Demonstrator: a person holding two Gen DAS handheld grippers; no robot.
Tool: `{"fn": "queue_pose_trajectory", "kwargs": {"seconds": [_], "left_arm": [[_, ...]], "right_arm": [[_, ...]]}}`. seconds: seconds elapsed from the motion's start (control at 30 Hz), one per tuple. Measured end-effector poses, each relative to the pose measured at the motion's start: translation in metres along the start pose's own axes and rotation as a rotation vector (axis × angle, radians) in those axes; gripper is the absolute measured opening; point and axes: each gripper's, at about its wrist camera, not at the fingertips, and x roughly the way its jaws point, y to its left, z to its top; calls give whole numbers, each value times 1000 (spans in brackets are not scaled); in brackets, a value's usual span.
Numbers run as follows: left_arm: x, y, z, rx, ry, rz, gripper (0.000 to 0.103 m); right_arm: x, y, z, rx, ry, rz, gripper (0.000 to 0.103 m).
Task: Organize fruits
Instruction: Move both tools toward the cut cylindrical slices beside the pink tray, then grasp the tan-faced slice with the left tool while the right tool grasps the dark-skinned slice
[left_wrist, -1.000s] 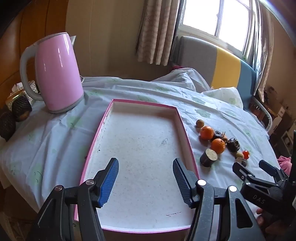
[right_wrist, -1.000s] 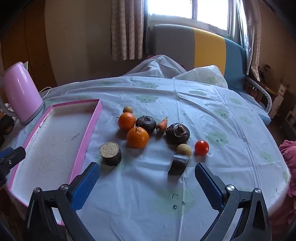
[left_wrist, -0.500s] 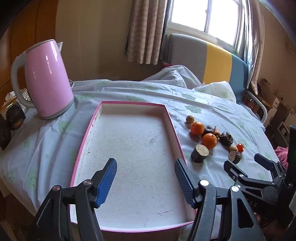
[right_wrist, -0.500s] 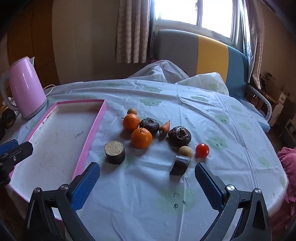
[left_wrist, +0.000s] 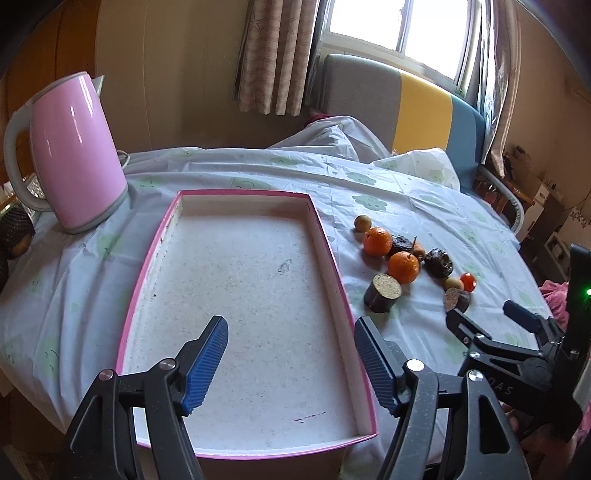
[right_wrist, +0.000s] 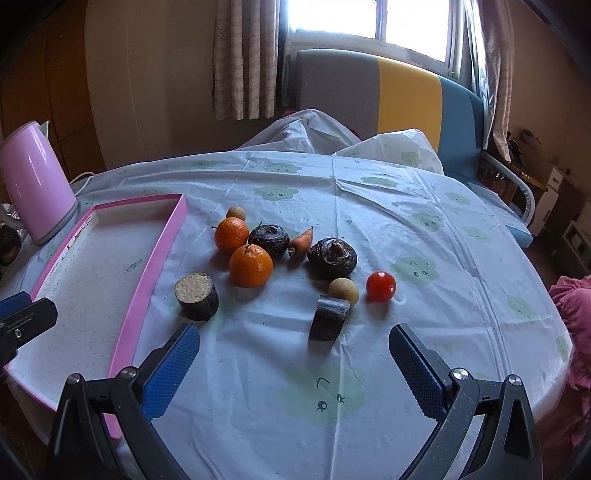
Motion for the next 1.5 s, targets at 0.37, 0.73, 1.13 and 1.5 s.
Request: {"fn": "queue_pose_trajectory", "kwargs": {"seconds": [0.37, 0.73, 1.13, 1.5], "left_arm": [[-2, -1, 1, 22, -11, 17, 72], [-3, -7, 1, 49, -9, 7, 72], [1, -16, 0, 65, 11, -33, 72], [21, -38, 10, 146, 89, -146, 53]], "right_arm": [[-3, -2, -1, -13, -11, -4, 103], [-5, -14, 0, 11, -18, -8, 102], [-5, -25, -1, 28, -25, -1, 92], [17, -68, -9, 168, 68, 60, 34]]}}
